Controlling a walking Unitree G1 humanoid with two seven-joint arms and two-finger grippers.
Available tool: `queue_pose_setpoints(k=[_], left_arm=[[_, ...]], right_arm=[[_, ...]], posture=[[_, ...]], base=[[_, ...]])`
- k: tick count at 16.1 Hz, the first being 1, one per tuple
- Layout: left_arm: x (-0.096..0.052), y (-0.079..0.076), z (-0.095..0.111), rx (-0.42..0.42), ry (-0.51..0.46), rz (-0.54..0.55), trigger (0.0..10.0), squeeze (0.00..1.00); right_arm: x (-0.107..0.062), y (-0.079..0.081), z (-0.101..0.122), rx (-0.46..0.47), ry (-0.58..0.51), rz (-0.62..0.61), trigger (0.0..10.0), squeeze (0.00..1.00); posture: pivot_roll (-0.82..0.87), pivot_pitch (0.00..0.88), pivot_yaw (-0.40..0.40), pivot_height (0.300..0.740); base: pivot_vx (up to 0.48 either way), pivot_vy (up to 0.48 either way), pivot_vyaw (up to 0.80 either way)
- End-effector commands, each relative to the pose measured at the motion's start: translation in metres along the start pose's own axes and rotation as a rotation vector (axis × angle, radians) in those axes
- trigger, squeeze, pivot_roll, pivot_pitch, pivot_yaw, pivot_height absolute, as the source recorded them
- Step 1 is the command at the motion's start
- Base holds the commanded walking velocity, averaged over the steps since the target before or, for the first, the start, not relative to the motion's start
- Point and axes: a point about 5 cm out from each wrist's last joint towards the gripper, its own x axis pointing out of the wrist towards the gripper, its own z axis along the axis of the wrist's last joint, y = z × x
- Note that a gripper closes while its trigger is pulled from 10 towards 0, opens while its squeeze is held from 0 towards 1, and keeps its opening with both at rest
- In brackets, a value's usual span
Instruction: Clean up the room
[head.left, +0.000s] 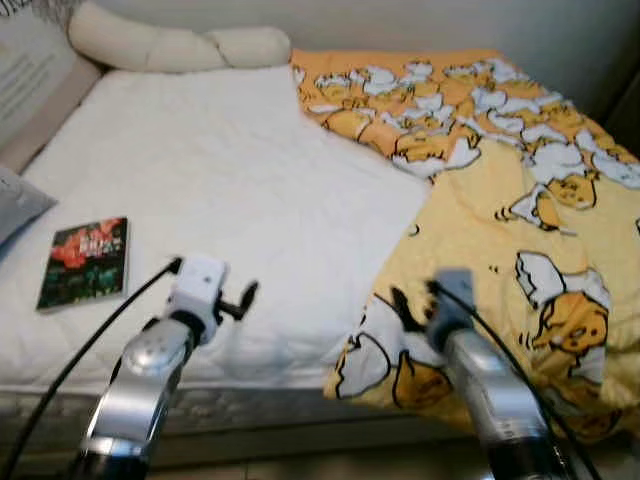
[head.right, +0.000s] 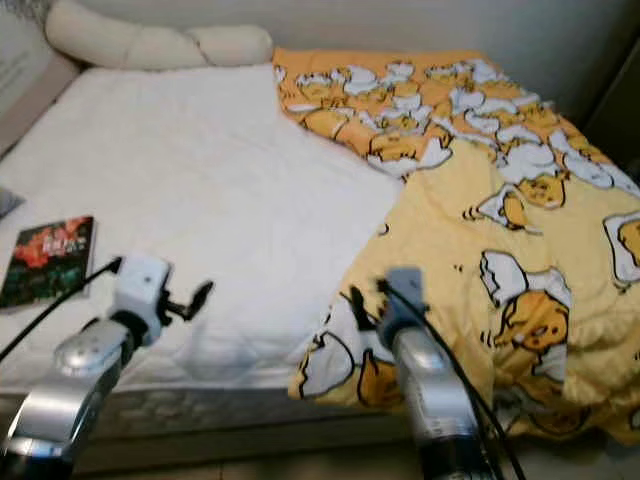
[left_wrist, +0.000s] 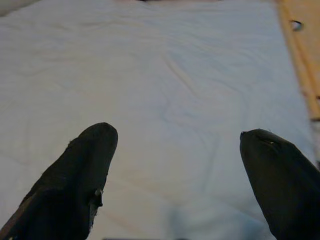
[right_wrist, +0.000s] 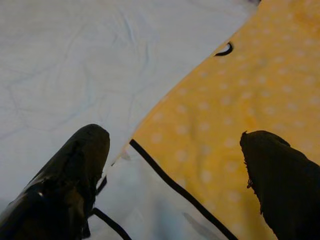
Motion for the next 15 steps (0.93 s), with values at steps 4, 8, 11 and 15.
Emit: queue_pose_setpoints(k=[4,8,11,15], left_arm=[[-0.01,-0.008,-0.006,0.116,0.096,-0.197,10.0,0.22],[-0.025,-0.007,0.002,0.166,0.119,-0.297,10.0,0.21],[-0.044,-0.004,0.011,0.18,0.132,-0.354,10.0,0.2],[-0.065,0.0,0.03,0.213,0.123,-0.368,10.0,0.19]], right_arm=[[0.028,-0.004,0.002,0.02,0.086,-0.044,10.0,1.0],[0.038,-0.007,-0.003,-0.071,0.182,-0.015,10.0,1.0],[0.038,-0.012,-0.008,-0.13,0.235,-0.019,10.0,0.0],[0.04,-0.011,-0.008,-0.164,0.254,-0.029,10.0,0.0]], posture=[[0.11,0.0,0.0,0.74],[0.17,0.0,-0.018,0.74],[0.19,0.036,-0.022,0.74],[0.23,0.154,-0.037,0.74]], base=[[0.0,0.0,0.0],[0.0,0.0,0.0],[0.0,0.0,0.0],[0.0,0.0,0.0]])
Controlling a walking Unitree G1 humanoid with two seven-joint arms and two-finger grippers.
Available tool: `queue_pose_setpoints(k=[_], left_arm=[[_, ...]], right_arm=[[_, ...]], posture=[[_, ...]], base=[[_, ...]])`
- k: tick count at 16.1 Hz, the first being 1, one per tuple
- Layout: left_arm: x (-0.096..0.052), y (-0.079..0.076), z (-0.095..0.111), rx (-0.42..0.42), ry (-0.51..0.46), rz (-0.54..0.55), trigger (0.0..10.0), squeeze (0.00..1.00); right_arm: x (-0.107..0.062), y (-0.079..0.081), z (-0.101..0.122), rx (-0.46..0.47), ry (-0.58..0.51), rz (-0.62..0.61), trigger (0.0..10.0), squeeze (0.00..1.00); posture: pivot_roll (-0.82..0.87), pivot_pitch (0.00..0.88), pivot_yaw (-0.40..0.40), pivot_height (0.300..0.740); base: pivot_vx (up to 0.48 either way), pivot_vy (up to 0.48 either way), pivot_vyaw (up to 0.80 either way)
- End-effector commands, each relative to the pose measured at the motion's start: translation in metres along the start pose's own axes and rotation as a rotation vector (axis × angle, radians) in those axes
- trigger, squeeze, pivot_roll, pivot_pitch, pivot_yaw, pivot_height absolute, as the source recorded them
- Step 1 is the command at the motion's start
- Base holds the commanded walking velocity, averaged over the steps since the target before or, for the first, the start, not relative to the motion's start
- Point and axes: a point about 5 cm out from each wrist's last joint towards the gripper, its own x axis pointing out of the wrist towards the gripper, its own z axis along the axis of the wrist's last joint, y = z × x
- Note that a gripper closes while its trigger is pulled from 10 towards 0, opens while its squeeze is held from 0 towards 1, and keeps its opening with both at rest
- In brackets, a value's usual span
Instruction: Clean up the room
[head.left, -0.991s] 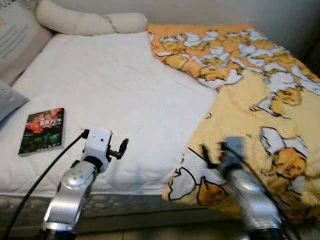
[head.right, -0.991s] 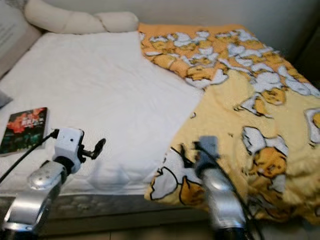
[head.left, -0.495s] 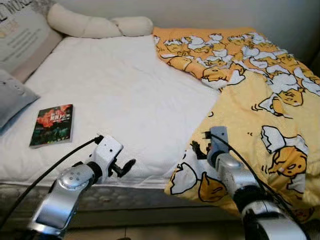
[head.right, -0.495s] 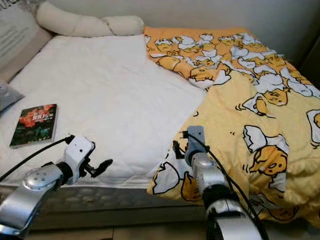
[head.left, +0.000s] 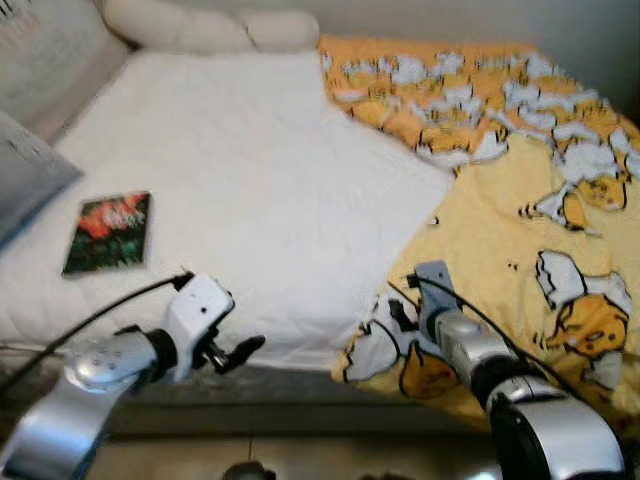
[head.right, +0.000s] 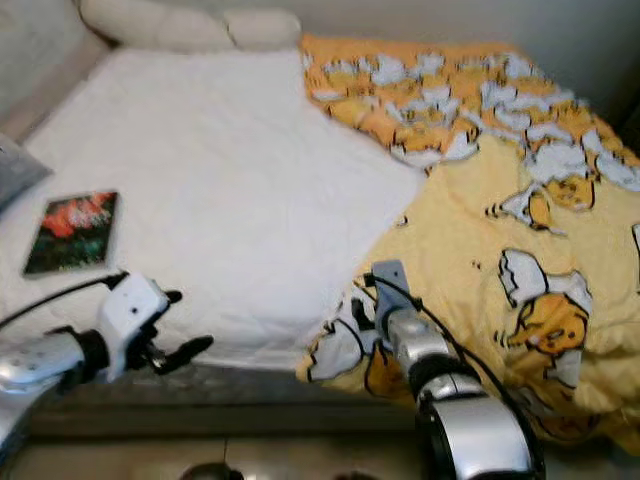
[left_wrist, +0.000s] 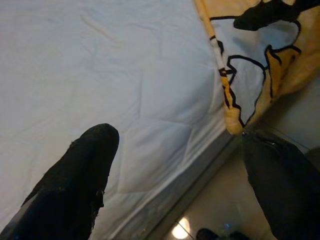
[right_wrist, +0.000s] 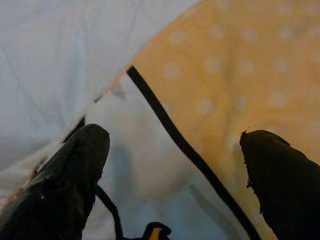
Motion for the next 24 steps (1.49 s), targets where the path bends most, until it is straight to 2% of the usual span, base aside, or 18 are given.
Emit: queue_pose_setpoints(k=[1,2,3,6,9,12,14,20,24], left_arm=[[-0.006,0.0,0.005,0.003,-0.006,-0.001,10.0,0.19],[-0.012,-0.002,0.009,-0.002,-0.007,0.003,10.0,0.19],[-0.021,-0.005,0.01,-0.003,0.007,0.006,10.0,0.19],[-0.035,-0.013,0.016,-0.002,0.02,-0.02,10.0,0.19],[-0.044,-0.018,0.018,-0.002,0.04,-0.025,10.0,0.19],[-0.049,-0.024,0.018,-0.021,0.056,-0.032,10.0,0.19],[-0.049,-0.026,0.017,-0.028,0.06,-0.04,10.0,0.19],[-0.04,-0.022,0.022,-0.069,0.021,-0.02,10.0,0.19],[-0.033,-0.025,0.025,-0.066,0.001,-0.031,10.0,0.19]], right_arm=[[0.0,0.0,0.005,-0.021,-0.01,-0.006,9.6,0.0],[0.001,0.0,0.006,-0.031,-0.011,-0.006,9.1,0.0],[0.0,-0.002,0.004,-0.038,0.002,-0.03,4.9,0.0],[0.0,-0.007,0.0,-0.012,0.023,-0.057,3.9,0.0],[-0.001,-0.009,-0.002,-0.01,0.034,-0.062,0.0,0.0],[-0.001,-0.011,-0.003,-0.037,0.033,-0.067,0.0,0.0],[-0.001,-0.011,-0.002,-0.022,0.028,-0.059,0.0,0.0],[-0.001,-0.015,0.0,-0.02,0.018,-0.043,0.0,0.0],[-0.002,-0.019,0.006,-0.015,-0.011,-0.029,0.0,0.0]], posture=[[0.24,0.167,-0.04,0.74],[0.26,0.181,-0.039,0.74],[0.28,0.207,-0.033,0.74],[0.31,0.227,-0.022,0.74],[0.32,0.235,-0.012,0.74],[0.3,0.222,-0.007,0.74],[0.29,0.214,-0.011,0.74],[0.27,0.179,-0.019,0.74],[0.26,0.14,-0.008,0.74]], base=[[0.0,0.0,0.0],[0.0,0.0,0.0],[0.0,0.0,0.0],[0.0,0.0,0.0],[0.0,0.0,0.0],[0.0,0.0,0.0],[0.0,0.0,0.0],[0.0,0.0,0.0],[0.0,0.0,0.0]])
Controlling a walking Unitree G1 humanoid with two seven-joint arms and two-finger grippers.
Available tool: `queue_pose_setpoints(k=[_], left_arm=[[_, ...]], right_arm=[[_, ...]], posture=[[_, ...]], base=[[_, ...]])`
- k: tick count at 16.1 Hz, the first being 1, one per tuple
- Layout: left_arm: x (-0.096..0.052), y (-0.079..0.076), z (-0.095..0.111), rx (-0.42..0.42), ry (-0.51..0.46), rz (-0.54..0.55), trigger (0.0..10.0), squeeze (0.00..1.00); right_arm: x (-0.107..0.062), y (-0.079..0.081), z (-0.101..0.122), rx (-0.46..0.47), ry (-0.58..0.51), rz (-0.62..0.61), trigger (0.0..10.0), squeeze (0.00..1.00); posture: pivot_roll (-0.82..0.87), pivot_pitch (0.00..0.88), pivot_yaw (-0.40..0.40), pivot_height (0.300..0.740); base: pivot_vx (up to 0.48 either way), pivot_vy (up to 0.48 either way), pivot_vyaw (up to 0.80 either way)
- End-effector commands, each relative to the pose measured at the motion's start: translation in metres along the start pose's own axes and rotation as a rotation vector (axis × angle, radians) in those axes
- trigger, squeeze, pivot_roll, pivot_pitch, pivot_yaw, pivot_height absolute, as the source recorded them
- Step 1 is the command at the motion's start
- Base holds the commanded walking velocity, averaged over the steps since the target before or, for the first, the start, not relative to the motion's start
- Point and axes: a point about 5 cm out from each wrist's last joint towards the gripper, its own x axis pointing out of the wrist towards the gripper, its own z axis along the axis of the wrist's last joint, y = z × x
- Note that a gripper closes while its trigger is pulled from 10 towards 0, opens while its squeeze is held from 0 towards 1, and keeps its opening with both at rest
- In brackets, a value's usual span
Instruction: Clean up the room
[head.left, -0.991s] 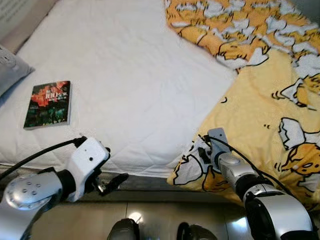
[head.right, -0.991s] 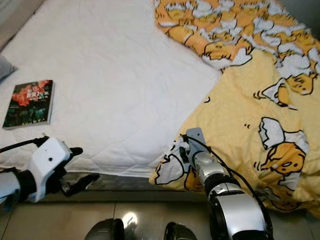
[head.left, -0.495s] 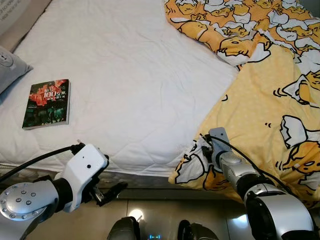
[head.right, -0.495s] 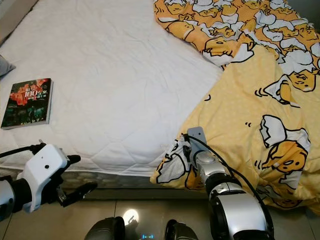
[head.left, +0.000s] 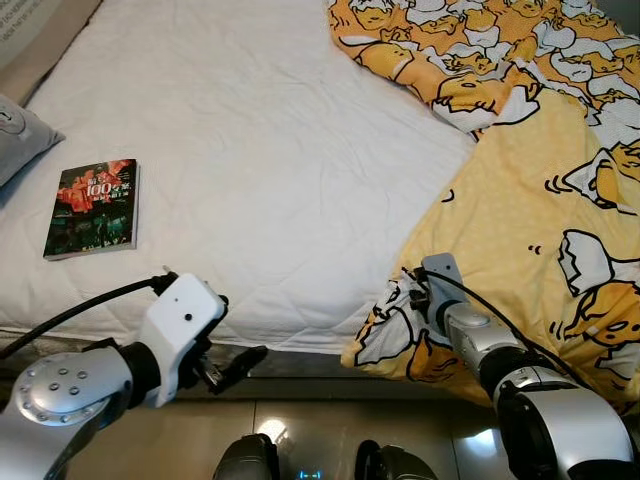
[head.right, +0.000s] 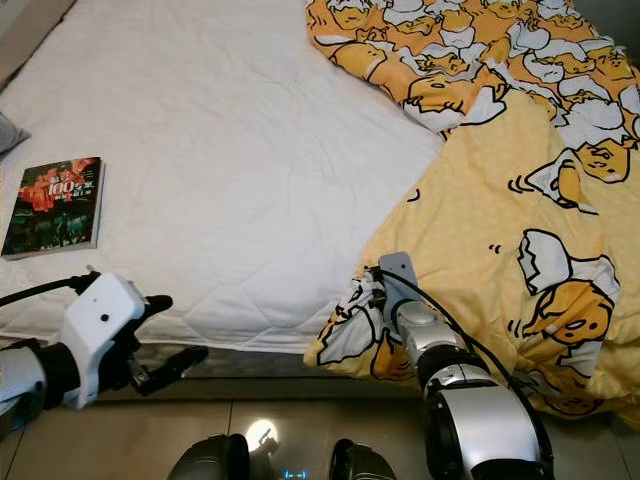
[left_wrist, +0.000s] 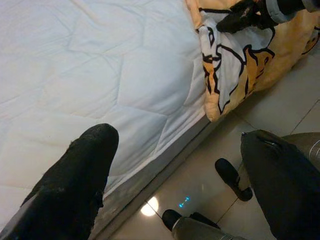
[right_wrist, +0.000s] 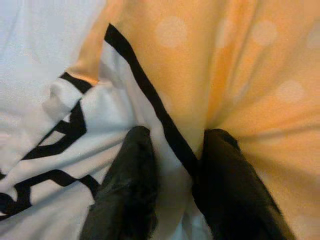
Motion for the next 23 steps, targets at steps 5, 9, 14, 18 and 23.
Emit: queue_pose_setpoints(k=[5,9,14,18,23], left_arm=[[0.007,0.0,-0.001,-0.018,-0.008,-0.006,10.0,0.19],[0.019,0.002,-0.007,-0.022,-0.003,-0.005,10.0,0.2],[0.023,-0.006,-0.007,-0.036,-0.016,-0.021,10.0,0.2],[0.025,-0.01,-0.009,-0.043,-0.015,-0.045,10.0,0.2],[0.026,-0.008,-0.011,-0.037,-0.015,-0.035,10.0,0.2]], right_arm=[[-0.001,-0.007,0.001,0.017,-0.021,0.026,0.0,0.0],[-0.005,0.001,0.005,-0.033,-0.099,0.276,0.0,0.0],[-0.041,0.012,-0.075,-0.265,0.084,0.89,0.0,0.0],[-0.086,-0.007,-0.142,-0.421,0.335,1.091,0.5,0.0],[-0.063,-0.003,-0.071,-0.379,0.017,0.917,10.0,1.0]], posture=[[0.23,0.1,-0.003,0.74],[0.17,0.087,-0.015,0.74],[0.16,0.05,-0.022,0.74],[0.15,0.06,-0.024,0.74],[0.15,0.053,-0.025,0.74]], base=[[0.0,0.0,0.0],[0.0,0.0,0.0],[0.0,0.0,0.0],[0.0,0.0,0.0],[0.0,0.0,0.0]])
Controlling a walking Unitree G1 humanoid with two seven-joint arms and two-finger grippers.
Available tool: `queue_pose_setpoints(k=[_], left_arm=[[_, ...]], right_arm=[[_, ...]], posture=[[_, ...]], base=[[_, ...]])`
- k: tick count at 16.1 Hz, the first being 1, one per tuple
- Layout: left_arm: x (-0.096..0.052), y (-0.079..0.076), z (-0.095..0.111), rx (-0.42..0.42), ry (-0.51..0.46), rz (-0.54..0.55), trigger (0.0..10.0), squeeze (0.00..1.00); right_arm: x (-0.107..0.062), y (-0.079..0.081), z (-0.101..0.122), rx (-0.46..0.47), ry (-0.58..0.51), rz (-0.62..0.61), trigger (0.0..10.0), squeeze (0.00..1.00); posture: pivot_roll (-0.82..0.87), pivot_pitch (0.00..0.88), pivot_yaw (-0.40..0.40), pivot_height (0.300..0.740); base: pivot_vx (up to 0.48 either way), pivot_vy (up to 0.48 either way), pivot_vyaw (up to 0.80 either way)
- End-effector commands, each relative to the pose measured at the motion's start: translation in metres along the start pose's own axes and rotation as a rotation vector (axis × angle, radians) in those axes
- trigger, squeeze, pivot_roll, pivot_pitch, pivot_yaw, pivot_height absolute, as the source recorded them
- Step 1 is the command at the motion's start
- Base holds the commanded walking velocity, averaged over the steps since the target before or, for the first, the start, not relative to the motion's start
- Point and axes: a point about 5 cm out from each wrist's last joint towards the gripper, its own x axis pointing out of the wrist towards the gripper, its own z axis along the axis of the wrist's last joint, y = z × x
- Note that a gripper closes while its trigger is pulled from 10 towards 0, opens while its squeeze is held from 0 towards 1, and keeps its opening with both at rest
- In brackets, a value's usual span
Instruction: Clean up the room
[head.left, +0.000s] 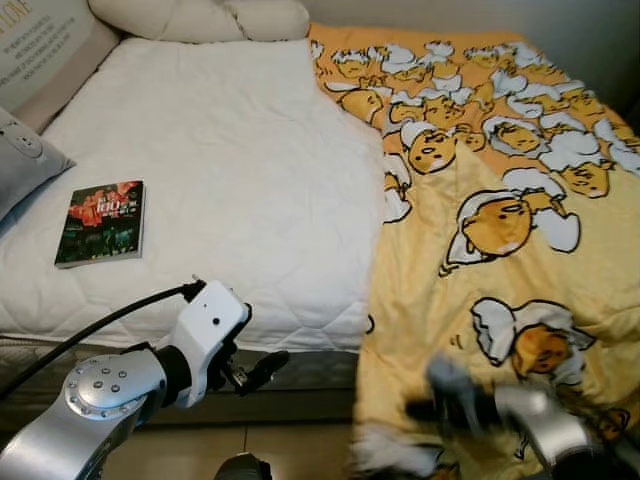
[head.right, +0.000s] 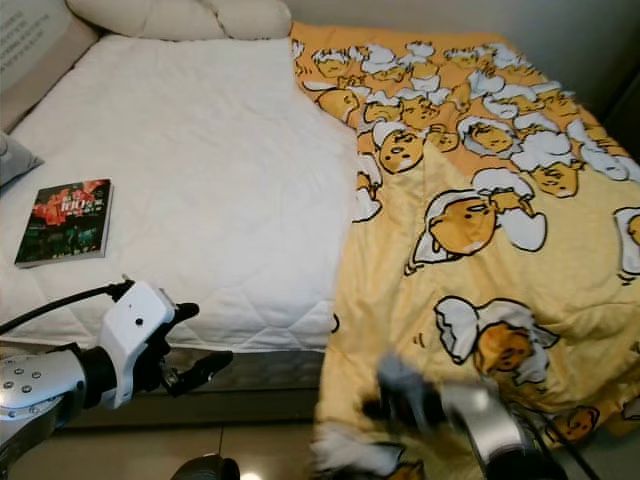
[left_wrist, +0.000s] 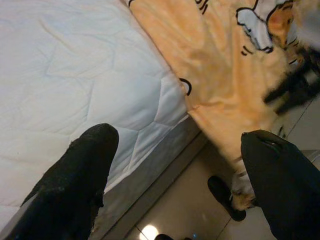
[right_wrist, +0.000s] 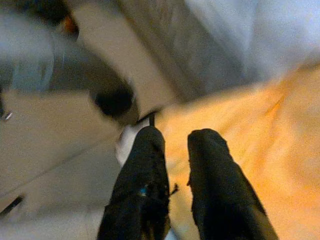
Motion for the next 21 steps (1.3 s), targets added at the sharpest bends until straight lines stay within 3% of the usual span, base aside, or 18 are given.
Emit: queue_pose_setpoints(k=[1,4,6,7,8,9,10,11,13,16,17,18,21], left_arm=[[0.0,0.0,-0.002,0.002,0.008,0.008,10.0,0.2],[0.001,0.0,-0.001,0.001,0.007,0.011,10.0,0.2],[0.002,0.002,-0.002,-0.01,-0.006,0.054,10.0,0.2],[0.002,0.002,-0.002,-0.01,-0.006,0.054,10.0,0.2],[0.003,0.004,-0.001,-0.015,-0.021,0.078,10.0,0.21],[0.005,0.005,0.003,-0.049,-0.086,0.167,10.0,0.21],[0.006,0.007,0.005,-0.068,-0.141,0.253,10.0,0.2],[0.007,0.007,0.005,-0.071,-0.157,0.282,10.0,0.2],[0.011,0.005,0.002,-0.089,-0.189,0.362,10.0,0.19],[0.015,0.0,-0.005,-0.119,-0.198,0.401,10.0,0.2],[0.017,-0.002,-0.007,-0.141,-0.207,0.412,10.0,0.22],[0.019,-0.007,-0.011,-0.164,-0.213,0.413,10.0,0.22],[0.02,-0.011,-0.012,-0.161,-0.218,0.408,10.0,0.23]], right_arm=[[-0.004,-0.004,0.006,0.007,-0.037,-0.012,10.0,1.0],[-0.007,-0.024,0.037,-0.082,-0.143,-0.171,10.0,1.0],[-0.008,-0.039,0.058,-0.072,-0.253,-0.374,10.0,1.0],[-0.008,-0.039,0.058,-0.072,-0.253,-0.374,10.0,1.0],[-0.009,-0.041,0.061,-0.04,-0.278,-0.407,10.0,1.0],[-0.015,-0.04,0.072,0.086,-0.437,-0.52,10.0,1.0],[-0.021,-0.037,0.074,0.181,-0.523,-0.633,10.0,1.0],[-0.024,-0.032,0.073,0.211,-0.558,-0.685,10.0,1.0],[-0.034,-0.004,0.069,0.271,-0.627,-0.795,10.0,1.0],[-0.039,0.025,0.062,0.296,-0.6,-0.845,10.0,1.0],[-0.043,0.033,0.061,0.283,-0.58,-0.891,10.0,0.53],[-0.046,0.038,0.057,0.326,-0.554,-0.944,10.0,0.0],[-0.046,0.04,0.061,0.352,-0.544,-0.956,10.0,0.0]], posture=[[0.15,0.057,-0.027,0.74],[0.15,0.056,-0.025,0.74],[0.15,0.052,-0.025,0.74],[0.15,0.052,-0.025,0.74],[0.15,0.049,-0.026,0.74],[0.14,0.02,-0.029,0.74],[0.13,0.015,-0.029,0.74],[0.12,0.003,-0.029,0.74],[0.09,0.0,-0.023,0.74],[0.08,0.0,-0.022,0.74],[0.06,0.0,-0.022,0.74],[0.05,0.0,-0.02,0.74],[0.06,0.0,-0.019,0.74]], base=[[0.0,0.0,0.0],[0.0,0.0,0.0],[0.0,0.0,0.0],[0.0,0.0,0.0],[0.0,0.0,0.0],[0.0,0.0,0.0],[0.0,0.0,0.0],[0.0,0.0,0.0],[0.0,0.0,0.0],[0.0,0.0,0.0],[0.0,0.0,0.0],[0.0,0.0,0.0],[0.321,0.0,0.0]])
